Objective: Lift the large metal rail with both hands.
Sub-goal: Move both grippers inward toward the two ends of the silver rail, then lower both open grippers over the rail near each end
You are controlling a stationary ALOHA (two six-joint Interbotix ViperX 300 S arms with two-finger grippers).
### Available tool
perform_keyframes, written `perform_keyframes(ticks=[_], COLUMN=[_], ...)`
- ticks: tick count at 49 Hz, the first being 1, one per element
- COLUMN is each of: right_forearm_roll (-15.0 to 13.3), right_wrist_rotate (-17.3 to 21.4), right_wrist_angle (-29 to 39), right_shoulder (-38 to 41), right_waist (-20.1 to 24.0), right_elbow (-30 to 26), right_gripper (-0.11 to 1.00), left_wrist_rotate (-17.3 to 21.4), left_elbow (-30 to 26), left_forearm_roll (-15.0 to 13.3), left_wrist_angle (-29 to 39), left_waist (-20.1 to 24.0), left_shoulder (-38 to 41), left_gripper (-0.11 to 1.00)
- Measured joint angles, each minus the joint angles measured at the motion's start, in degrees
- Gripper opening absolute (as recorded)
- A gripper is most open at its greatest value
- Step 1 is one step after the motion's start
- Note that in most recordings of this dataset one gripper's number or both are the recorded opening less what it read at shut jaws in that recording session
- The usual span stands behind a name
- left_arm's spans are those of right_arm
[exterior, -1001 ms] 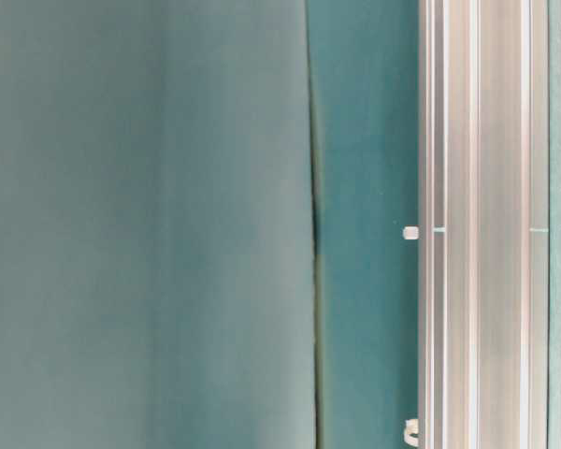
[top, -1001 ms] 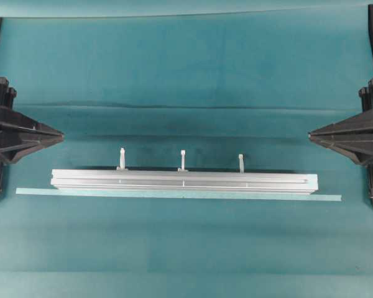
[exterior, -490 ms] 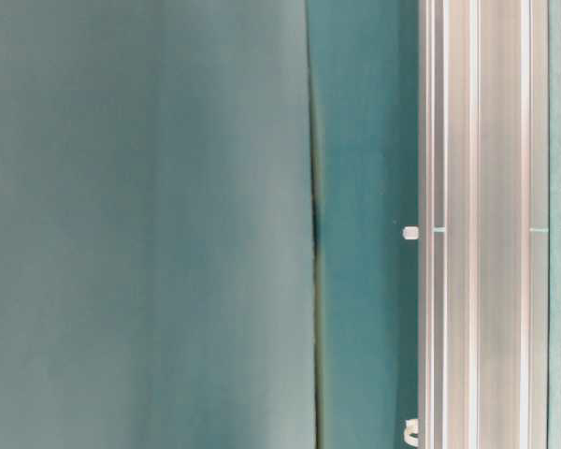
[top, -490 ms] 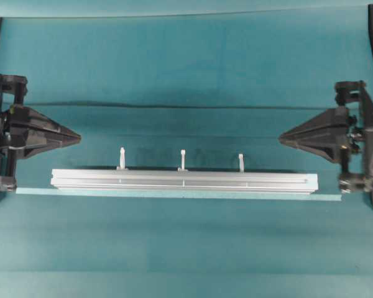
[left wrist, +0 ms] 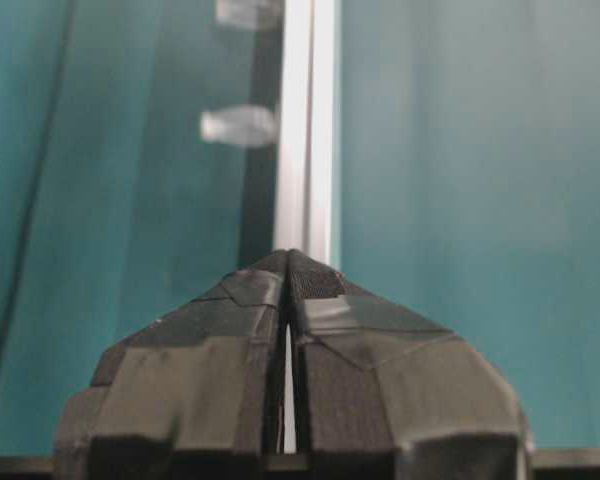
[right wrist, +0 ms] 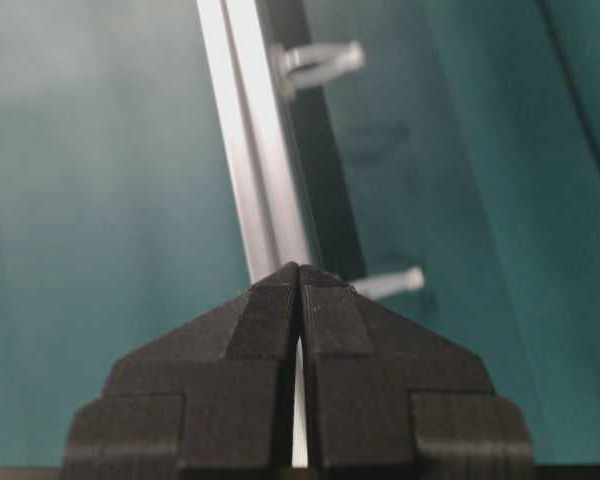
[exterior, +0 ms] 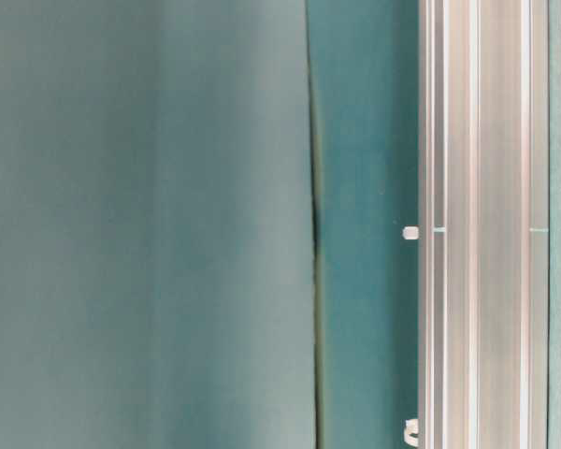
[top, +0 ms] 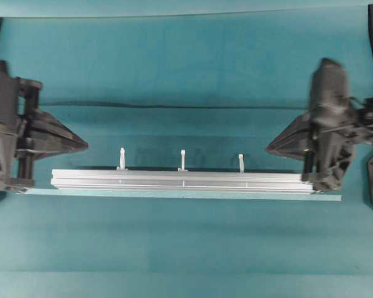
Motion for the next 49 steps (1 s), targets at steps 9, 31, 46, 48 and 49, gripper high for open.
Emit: perform_keyframes(ticks=[9, 31, 46, 48, 49], right_forearm_roll=[-1.05, -2.02, -2.11, -2.11, -2.11], right_wrist_rotate=[0.0, -5.36, -7.38, -7.38, -7.38], right_wrist_angle=[8.44, 20.04, 22.24, 22.24, 22.24], right_shoulder=[6.24, 13.27, 15.82, 16.0, 16.08], right_waist=[0.0, 1.05, 2.11, 2.2, 2.2], right_elbow=[-5.01, -11.51, -11.87, -11.95, -11.95], right_gripper=[0.01, 0.01, 0.01, 0.01, 0.01], left_wrist_rotate=[-0.18, 3.16, 3.08, 3.08, 3.08], left_elbow=[-2.9, -8.53, -8.88, -8.88, -8.88], left_forearm_roll=[0.0, 0.35, 0.35, 0.35, 0.35], left_wrist_angle=[5.01, 16.26, 16.44, 16.44, 16.44], left_waist=[-0.26, -1.14, -1.67, -1.76, -1.85], left_shoulder=[5.8, 16.52, 17.23, 17.31, 17.31], left_gripper=[-0.02, -0.02, -0.02, -0.02, -0.02])
